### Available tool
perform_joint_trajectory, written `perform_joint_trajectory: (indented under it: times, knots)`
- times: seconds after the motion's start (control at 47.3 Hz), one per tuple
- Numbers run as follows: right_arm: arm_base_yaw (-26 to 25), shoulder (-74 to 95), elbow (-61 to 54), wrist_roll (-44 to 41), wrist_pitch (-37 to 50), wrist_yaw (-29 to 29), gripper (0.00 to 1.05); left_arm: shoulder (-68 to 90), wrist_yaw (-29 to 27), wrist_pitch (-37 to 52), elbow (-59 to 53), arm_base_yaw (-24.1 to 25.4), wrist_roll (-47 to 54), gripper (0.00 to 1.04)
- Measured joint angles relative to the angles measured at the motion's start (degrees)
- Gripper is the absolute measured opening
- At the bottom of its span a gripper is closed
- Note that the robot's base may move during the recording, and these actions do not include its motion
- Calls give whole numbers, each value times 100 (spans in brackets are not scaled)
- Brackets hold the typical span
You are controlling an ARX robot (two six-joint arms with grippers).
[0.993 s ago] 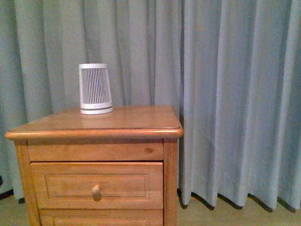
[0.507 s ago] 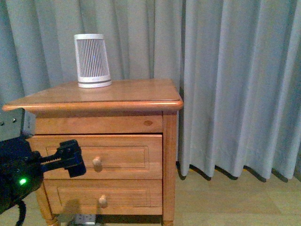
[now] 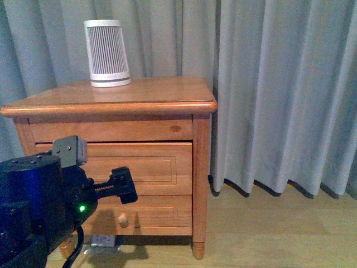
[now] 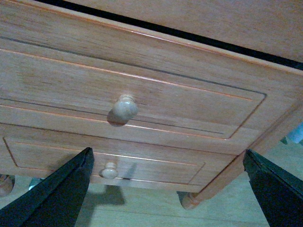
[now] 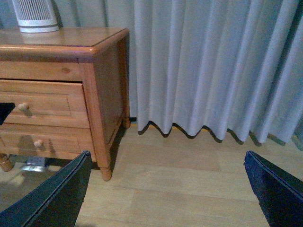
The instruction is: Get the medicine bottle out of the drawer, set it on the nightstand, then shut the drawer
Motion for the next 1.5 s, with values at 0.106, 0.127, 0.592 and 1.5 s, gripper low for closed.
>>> perform_joint_trajectory:
  times: [0.106,0.127,0.592,1.5]
  knots:
    - [0,0,0,-2,0,0,98,262,-57,-7,374,11,136,98]
    - [0,0,0,0,0,2,98,328,-68,-7,472,11,208,98]
    - [0,0,2,0,0,2,98,1325,-59,-299,1871,9,1274,98]
    - [0,0,0,0,0,0,98,1915,-22,-852,2863,275,1482,40]
